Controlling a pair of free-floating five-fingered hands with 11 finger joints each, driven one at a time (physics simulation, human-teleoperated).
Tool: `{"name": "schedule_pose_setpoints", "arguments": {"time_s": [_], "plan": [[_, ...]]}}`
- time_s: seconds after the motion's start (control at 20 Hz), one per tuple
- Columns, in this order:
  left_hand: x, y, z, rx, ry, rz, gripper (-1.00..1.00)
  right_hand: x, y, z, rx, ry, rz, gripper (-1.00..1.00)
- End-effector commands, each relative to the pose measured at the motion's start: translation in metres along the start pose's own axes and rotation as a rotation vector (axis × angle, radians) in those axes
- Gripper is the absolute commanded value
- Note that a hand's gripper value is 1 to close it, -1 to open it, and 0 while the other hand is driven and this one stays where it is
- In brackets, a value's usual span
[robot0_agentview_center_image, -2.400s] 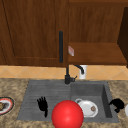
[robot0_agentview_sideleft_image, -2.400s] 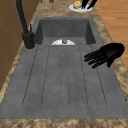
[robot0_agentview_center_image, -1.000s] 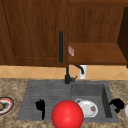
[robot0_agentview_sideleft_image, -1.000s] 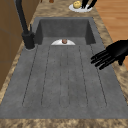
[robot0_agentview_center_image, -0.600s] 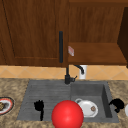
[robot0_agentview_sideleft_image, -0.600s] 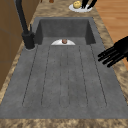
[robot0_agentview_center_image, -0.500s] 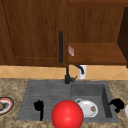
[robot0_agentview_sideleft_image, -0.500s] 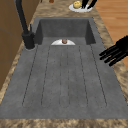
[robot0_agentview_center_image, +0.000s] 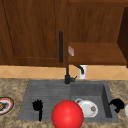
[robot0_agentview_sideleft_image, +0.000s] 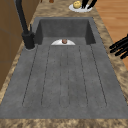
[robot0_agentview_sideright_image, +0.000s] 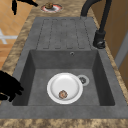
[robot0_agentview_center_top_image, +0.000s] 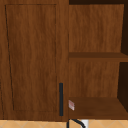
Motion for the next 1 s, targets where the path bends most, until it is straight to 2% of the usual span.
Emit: {"name": "schedule_pose_setpoints", "arguments": {"time_s": [0.0,0.25,0.35,0.4,0.45,0.5,0.55,0.6,0.65,0.7,0.95], "plan": [[0.019,0.012,0.004,-0.103,-0.056,-0.001,-1.00,0.000,0.000,0.000,0.000,0.000,0.000,0.00],[0.048,0.022,0.009,-0.096,-0.043,-0.006,-1.00,0.000,0.000,0.000,0.000,0.000,0.000,0.00],[0.060,0.018,0.013,-0.090,-0.036,-0.003,-1.00,0.000,0.000,0.000,0.000,0.000,0.000,0.00],[0.065,0.013,0.015,-0.076,-0.027,0.008,-1.00,0.000,0.000,0.000,0.000,0.000,0.000,0.00],[0.064,0.013,0.014,-0.075,-0.004,0.025,-1.00,0.000,0.000,0.000,0.000,0.000,0.000,0.00],[0.062,0.013,0.015,-0.057,0.009,0.033,-1.00,0.000,0.000,0.000,0.000,0.000,0.000,0.00],[0.059,0.012,0.018,-0.034,0.005,0.029,-1.00,0.000,0.000,0.000,0.000,0.000,0.000,0.00],[0.061,0.010,0.019,-0.050,0.001,0.028,-1.00,0.000,0.000,0.000,0.000,0.000,0.000,0.00],[0.063,0.007,0.020,-0.060,0.010,0.030,-1.00,0.000,0.000,0.000,0.000,0.000,0.000,0.00],[0.072,0.000,0.024,-0.067,0.010,0.006,-1.00,0.000,0.000,0.000,0.000,0.000,0.000,0.00],[0.102,-0.019,0.042,-0.060,0.003,-0.014,-1.00,0.000,0.000,0.000,0.000,0.000,0.000,0.00]]}}
